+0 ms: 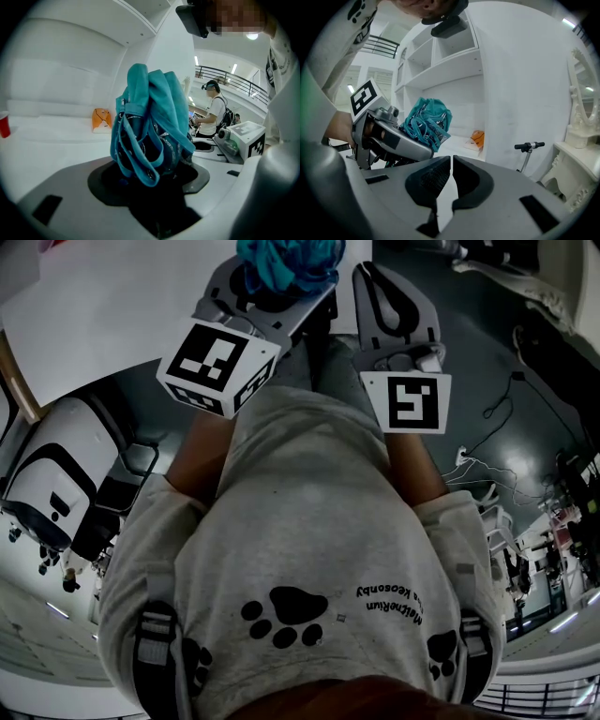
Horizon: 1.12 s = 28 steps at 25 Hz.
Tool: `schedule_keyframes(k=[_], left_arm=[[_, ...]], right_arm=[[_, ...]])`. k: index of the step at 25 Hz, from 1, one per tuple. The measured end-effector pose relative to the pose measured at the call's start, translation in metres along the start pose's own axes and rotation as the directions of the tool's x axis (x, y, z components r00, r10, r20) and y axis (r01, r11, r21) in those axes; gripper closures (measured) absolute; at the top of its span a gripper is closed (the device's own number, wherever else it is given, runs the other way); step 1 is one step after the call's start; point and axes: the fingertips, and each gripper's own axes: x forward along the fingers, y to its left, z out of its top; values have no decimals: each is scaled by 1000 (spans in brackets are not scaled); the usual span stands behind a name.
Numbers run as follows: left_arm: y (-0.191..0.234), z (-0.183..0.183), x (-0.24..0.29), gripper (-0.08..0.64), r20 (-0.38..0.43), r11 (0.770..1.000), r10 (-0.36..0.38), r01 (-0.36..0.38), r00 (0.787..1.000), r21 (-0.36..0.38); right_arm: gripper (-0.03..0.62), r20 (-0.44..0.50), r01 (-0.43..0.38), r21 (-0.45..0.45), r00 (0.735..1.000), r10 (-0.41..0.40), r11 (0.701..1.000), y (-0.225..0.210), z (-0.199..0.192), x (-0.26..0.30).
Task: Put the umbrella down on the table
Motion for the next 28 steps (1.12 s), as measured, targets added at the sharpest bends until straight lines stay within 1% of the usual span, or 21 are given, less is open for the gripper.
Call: schedule_keyframes(k=[4, 10, 17, 28], left_arm=[[6, 1, 10, 291, -14, 1000, 15, -15, 1000, -5], [18, -2, 20, 291, -43, 999, 31, -31, 999, 6], [33, -6, 42, 291, -68, 998, 45, -47, 997, -33], [47, -14, 65, 291, -111, 995, 40, -50, 993, -91]], right_arm=[[551, -7, -9, -5, 1000, 9, 1000, -8, -2, 7], [551, -9, -8, 0, 1000, 8, 1000, -11, -7, 17], [551, -32, -11, 17, 999, 12, 1000, -21, -17, 29], [551, -58, -3, 29, 998, 5, 1000, -37, -25, 47]])
